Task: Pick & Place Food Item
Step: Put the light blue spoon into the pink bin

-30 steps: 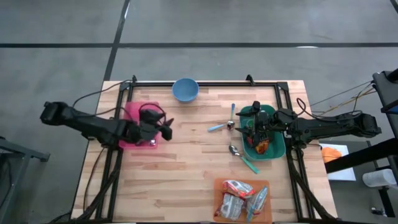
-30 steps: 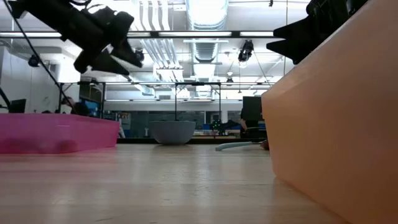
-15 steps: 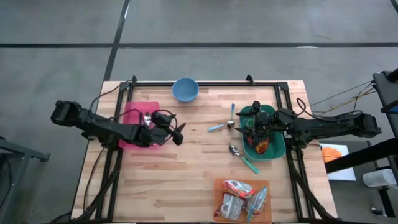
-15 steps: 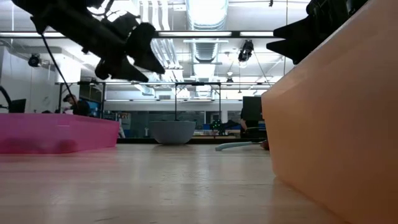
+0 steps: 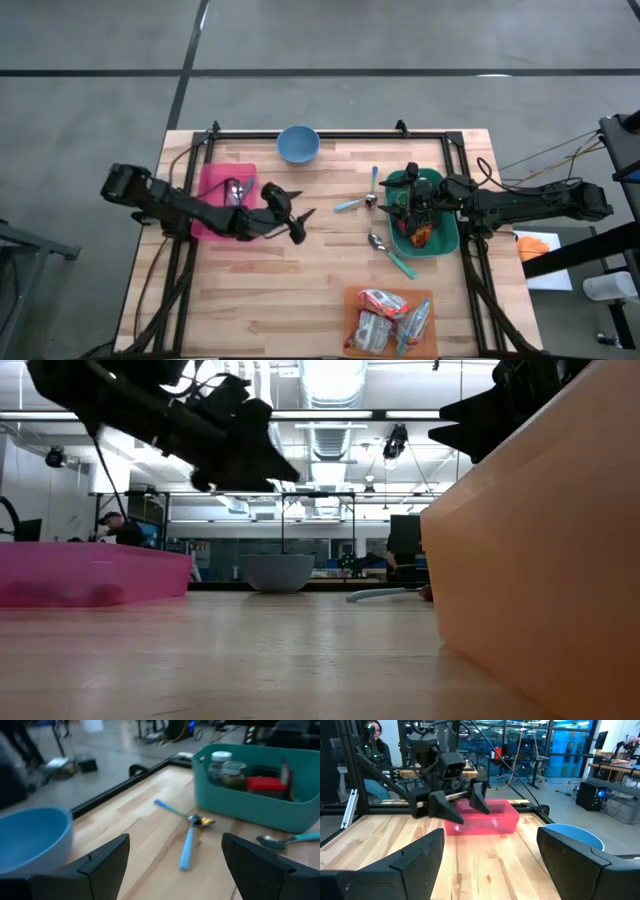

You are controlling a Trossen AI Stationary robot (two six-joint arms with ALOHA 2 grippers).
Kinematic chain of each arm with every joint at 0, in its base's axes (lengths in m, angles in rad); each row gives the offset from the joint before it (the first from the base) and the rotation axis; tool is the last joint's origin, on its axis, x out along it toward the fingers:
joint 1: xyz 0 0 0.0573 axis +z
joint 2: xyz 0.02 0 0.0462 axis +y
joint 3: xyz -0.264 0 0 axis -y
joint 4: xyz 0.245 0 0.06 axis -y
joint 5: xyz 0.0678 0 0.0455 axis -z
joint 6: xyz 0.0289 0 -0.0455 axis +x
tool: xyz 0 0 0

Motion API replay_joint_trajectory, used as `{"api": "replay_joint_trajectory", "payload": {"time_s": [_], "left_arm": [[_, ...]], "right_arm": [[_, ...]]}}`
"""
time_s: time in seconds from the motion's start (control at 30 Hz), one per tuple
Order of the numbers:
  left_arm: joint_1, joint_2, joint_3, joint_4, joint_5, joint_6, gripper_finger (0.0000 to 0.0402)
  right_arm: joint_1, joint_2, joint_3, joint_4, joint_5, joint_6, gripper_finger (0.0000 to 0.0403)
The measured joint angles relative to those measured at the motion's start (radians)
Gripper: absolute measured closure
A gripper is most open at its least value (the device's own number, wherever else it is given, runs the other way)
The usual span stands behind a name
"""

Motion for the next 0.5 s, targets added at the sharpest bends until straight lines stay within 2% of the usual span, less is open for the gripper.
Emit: {"api": "replay_joint_trajectory", "payload": {"time_s": [0.17, 0.4, 0.5], "left_arm": [[0.024, 0.137, 0.031, 0.166, 0.021, 0.050, 0.0081], [0.125, 0.310, 0.175, 0.158, 0.182, 0.089, 0.0081], [0.174, 0.365, 0.243, 0.101, 0.252, 0.089, 0.0081]], "right_arm": [[0.000, 0.000, 0.000, 0.000, 0.000, 0.001, 0.0087], [0.000, 0.000, 0.000, 0.000, 0.000, 0.000, 0.0087], [0.000, 0.000, 0.000, 0.000, 0.000, 0.000, 0.0087]]}}
